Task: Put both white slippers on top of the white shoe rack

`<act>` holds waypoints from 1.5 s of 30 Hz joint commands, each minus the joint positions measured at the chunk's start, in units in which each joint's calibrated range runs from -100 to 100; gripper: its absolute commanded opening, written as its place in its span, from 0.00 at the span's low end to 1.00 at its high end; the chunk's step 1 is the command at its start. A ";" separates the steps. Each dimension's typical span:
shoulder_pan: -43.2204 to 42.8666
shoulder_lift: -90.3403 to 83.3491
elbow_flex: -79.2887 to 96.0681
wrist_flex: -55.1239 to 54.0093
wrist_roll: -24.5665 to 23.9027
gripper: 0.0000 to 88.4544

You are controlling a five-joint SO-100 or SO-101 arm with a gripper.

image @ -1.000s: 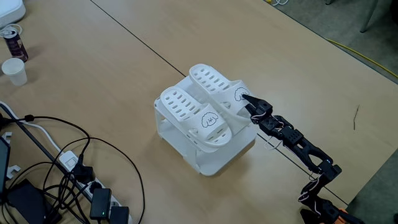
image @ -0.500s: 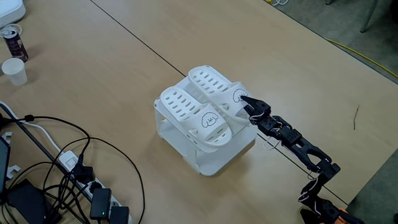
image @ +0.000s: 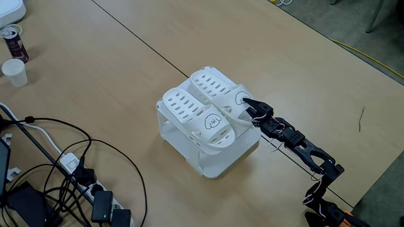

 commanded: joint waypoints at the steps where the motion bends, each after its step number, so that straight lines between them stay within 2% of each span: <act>1: -0.04 -1.06 -6.29 -0.33 0.42 0.02; 8: -0.04 -1.14 -6.29 -0.41 0.42 0.15; 22: -0.12 -1.81 -6.11 -0.33 0.42 0.15; 27: -0.12 -1.81 -6.11 -0.33 0.42 0.23; 35: -0.12 -2.32 -5.93 -0.24 0.42 0.24; 45: 0.37 -12.16 6.16 -0.16 0.42 0.24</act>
